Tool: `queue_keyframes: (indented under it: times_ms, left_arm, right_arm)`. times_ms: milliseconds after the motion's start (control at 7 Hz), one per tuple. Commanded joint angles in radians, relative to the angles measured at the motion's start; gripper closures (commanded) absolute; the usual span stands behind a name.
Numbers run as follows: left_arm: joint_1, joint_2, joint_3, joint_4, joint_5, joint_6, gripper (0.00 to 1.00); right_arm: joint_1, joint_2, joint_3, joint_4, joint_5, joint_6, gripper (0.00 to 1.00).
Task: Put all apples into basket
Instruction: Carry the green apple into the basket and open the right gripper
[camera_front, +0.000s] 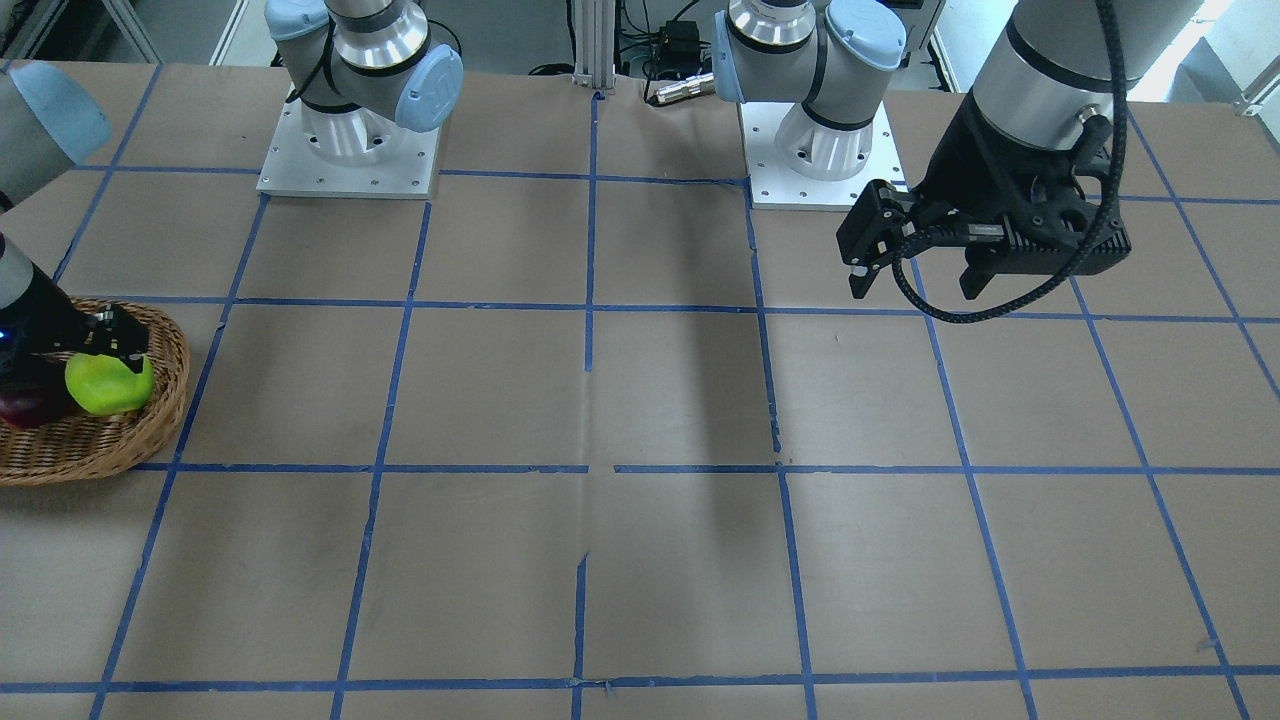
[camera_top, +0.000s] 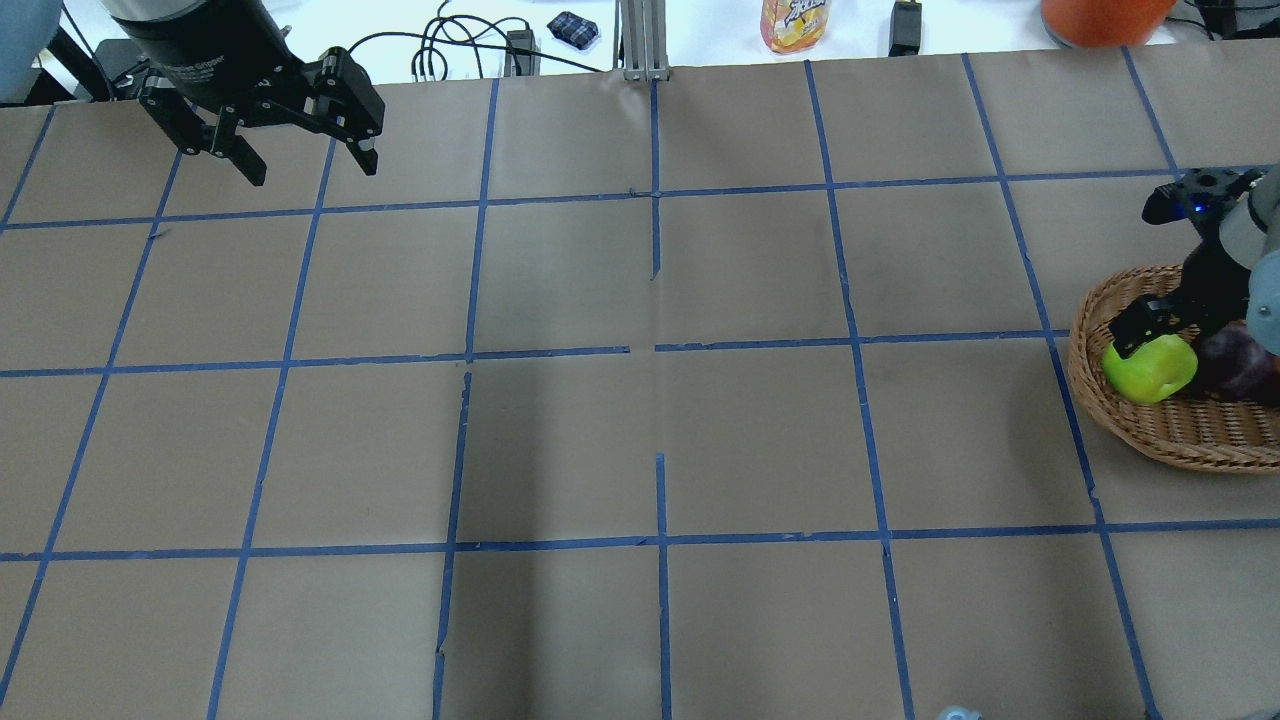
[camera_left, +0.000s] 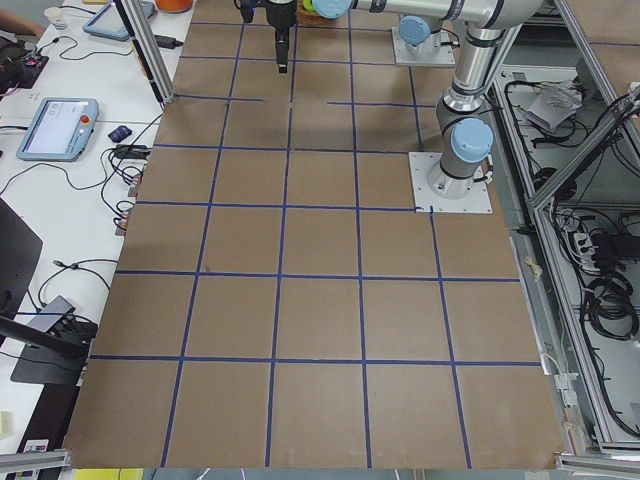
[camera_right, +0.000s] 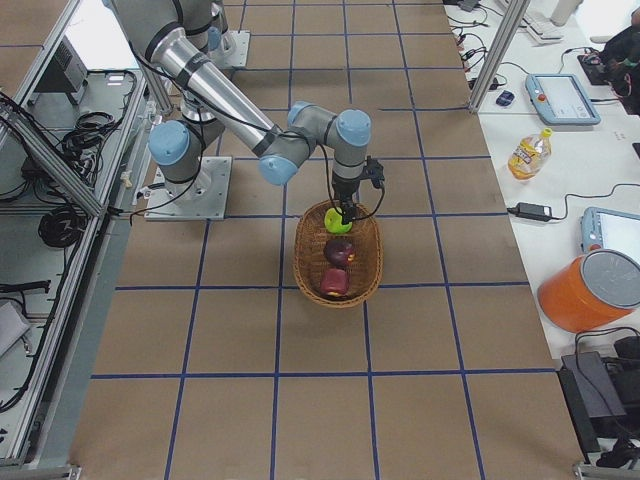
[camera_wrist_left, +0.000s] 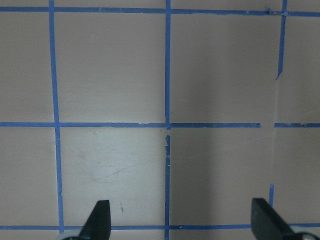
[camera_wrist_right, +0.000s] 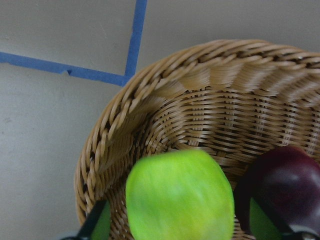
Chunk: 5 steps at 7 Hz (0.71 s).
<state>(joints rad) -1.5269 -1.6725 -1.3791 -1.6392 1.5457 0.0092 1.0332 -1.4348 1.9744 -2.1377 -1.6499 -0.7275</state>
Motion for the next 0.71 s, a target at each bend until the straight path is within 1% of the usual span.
queue_keyframes:
  times_ms: [0,143,286,429,571]
  left_arm:
    - [0.005,0.000,0.000,0.001,-0.006,0.000,0.00]
    - [0.005,0.000,0.000,-0.001,-0.006,0.000,0.00]
    - [0.005,0.000,-0.003,-0.001,-0.006,0.000,0.00]
    - [0.005,-0.001,-0.003,-0.001,-0.007,-0.002,0.00]
    - [0.005,-0.003,-0.003,-0.001,-0.009,-0.002,0.00]
  right_arm:
    - [0.005,-0.126,-0.119,0.271,0.047,0.052,0.00]
    - [0.034,-0.145,-0.244,0.462,0.073,0.148,0.00]
    - [0.100,-0.151,-0.385,0.636,0.073,0.249,0.00]
    - [0.184,-0.150,-0.479,0.742,0.076,0.419,0.00]
    - [0.279,-0.151,-0.495,0.748,0.068,0.539,0.00]
